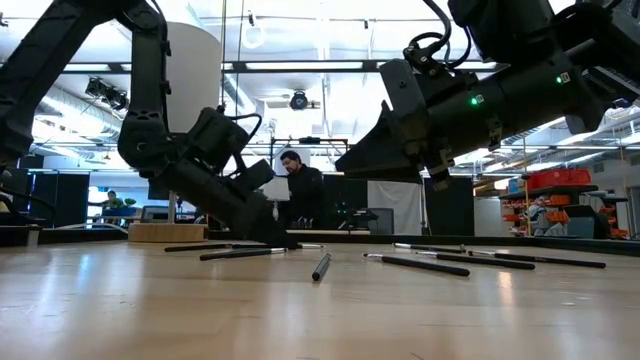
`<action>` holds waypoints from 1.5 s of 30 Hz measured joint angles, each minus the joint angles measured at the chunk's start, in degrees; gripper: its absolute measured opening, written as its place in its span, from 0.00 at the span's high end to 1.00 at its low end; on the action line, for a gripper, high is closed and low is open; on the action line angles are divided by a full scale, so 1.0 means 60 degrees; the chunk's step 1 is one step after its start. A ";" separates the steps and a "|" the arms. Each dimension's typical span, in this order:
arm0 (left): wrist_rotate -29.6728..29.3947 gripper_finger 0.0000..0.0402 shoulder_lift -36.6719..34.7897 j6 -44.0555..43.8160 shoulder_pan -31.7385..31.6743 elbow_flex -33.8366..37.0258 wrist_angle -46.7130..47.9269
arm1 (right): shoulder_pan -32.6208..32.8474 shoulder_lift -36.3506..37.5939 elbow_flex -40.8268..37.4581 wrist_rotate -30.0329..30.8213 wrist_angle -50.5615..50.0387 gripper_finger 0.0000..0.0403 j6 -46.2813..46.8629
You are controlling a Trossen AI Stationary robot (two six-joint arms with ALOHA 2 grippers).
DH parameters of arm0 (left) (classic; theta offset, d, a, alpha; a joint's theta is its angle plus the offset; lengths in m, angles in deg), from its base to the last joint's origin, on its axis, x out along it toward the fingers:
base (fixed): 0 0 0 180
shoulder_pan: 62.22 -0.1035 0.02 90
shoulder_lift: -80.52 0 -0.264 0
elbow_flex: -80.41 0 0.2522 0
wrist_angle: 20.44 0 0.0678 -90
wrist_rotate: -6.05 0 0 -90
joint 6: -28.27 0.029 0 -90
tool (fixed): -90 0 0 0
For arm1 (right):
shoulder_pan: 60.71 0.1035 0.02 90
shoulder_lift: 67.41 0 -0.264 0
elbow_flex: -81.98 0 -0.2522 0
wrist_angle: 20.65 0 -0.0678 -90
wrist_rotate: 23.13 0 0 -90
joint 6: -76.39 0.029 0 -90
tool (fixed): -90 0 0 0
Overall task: Pick & Place Makeup Supplies
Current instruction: Put the silver makeup brush into the transparent organizer
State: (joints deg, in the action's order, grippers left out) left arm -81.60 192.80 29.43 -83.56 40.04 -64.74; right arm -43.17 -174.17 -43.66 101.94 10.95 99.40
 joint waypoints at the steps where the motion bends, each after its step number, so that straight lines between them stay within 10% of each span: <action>1: -0.0060 0.61 0.0121 0.0120 0.0073 0.0000 -0.0229 | 0.0000 0.0000 0.0000 0.0000 0.0002 0.74 -0.0001; 14: -0.0254 0.71 0.1581 -0.0377 -0.0133 -0.0044 -0.1995 | -0.0036 0.0000 0.0000 -0.0001 0.0004 0.74 -0.0005; 23: 0.0081 0.96 0.1663 -0.0378 -0.0354 -0.0051 -0.2014 | -0.0036 0.0000 0.0000 -0.0003 0.0004 0.74 -0.0005; 45: 0.1497 0.96 0.1484 -0.1400 -0.0400 0.0000 -0.2752 | -0.0033 0.0000 0.0000 -0.0007 0.0004 0.74 -0.0176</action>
State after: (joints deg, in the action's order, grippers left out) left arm -72.62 201.70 21.03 -85.96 40.04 -81.25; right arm -43.37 -174.17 -43.66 101.90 10.97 98.34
